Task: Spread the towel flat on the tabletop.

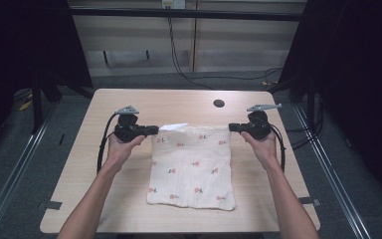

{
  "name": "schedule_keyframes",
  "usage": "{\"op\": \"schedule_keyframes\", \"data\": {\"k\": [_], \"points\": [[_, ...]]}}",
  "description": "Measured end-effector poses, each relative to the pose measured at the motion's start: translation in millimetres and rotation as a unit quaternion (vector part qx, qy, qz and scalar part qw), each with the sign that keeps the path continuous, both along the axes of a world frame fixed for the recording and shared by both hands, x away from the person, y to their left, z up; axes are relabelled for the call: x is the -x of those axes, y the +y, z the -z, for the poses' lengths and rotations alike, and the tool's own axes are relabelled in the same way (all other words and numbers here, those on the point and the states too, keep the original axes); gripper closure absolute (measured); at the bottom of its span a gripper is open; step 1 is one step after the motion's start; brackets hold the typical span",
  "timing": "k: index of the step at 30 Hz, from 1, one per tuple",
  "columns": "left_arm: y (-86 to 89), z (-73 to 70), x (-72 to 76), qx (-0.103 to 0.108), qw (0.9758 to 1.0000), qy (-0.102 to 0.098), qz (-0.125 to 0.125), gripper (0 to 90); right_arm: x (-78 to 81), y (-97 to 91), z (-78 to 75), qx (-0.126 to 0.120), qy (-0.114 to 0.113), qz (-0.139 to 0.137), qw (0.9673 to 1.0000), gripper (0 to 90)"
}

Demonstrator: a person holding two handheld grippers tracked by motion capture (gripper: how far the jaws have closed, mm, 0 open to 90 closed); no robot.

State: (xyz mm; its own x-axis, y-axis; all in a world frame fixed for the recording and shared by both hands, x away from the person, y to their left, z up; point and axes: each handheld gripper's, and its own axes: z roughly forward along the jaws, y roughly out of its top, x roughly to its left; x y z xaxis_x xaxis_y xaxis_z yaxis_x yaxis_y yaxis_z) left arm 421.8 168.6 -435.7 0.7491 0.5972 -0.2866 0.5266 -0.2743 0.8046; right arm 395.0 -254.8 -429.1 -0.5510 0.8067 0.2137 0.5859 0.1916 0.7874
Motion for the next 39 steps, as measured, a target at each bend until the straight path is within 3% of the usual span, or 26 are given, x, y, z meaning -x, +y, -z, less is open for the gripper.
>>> {"op": "schedule_keyframes", "data": {"k": [1, 4, 6, 11, 13, 16, 25, 28, 32, 33, 35, 36, 39], "points": [[0.3, 1.0, -0.9, -0.009, 1.0000, -0.001, -0.002, 85.3, -1.1, -0.3, 0.5, 0.000, -0.003, 0.000, 1.0000, 89.0], [3.9, 4.4, -4.2, -0.008, 0.9999, 0.006, -0.011, 79.9, -3.9, -0.1, 2.2, 0.007, -0.003, 0.006, 1.0000, 85.7], [8.5, 5.4, -3.8, 0.002, 0.9998, 0.008, -0.018, 76.9, -3.8, -1.0, 4.9, -0.001, -0.007, 0.023, 0.9997, 74.9], [16.1, 7.4, -0.7, -0.003, 0.9996, -0.003, -0.029, 72.4, -2.8, 0.6, 13.1, 0.002, -0.003, 0.025, 0.9997, 71.2], [18.6, 9.8, 0.8, -0.007, 0.9996, 0.005, -0.029, 73.0, -0.9, 1.1, 15.2, 0.002, -0.002, 0.019, 0.9998, 71.0], [22.0, 14.5, 4.8, -0.020, 0.9995, 0.011, -0.022, 74.6, 3.9, 2.4, 16.2, 0.002, 0.002, 0.009, 1.0000, 70.0], [30.4, 22.6, 23.0, -0.026, 0.9995, 0.016, -0.005, 76.3, 22.6, 2.2, 11.4, 0.007, 0.005, -0.020, 0.9998, 65.9], [29.4, 22.9, 31.5, -0.056, 0.9983, 0.010, 0.005, 76.9, 31.9, 2.0, 14.7, 0.011, 0.003, -0.023, 0.9997, 65.9], [30.7, 28.4, 44.3, -0.062, 0.9978, 0.012, 0.019, 77.0, 44.2, 2.7, 26.9, 0.017, 0.012, -0.033, 0.9993, 65.3], [29.7, 30.8, 46.4, -0.065, 0.9975, 0.015, 0.025, 75.7, 47.7, 4.6, 37.0, 0.028, 0.027, -0.041, 0.9984, 64.0], [26.1, 35.7, 50.3, -0.065, 0.9972, 0.018, 0.032, 73.8, 49.2, 5.6, 42.0, 0.031, 0.033, -0.042, 0.9981, 63.2], [18.6, 41.7, 53.1, -0.069, 0.9962, 0.025, 0.048, 73.1, 51.5, 7.3, 49.0, 0.033, 0.039, -0.043, 0.9978, 62.1], [8.7, 49.2, 54.8, -0.081, 0.9942, 0.034, 0.063, 72.6, 52.2, 10.7, 54.4, 0.035, 0.045, -0.043, 0.9975, 61.1]]}}
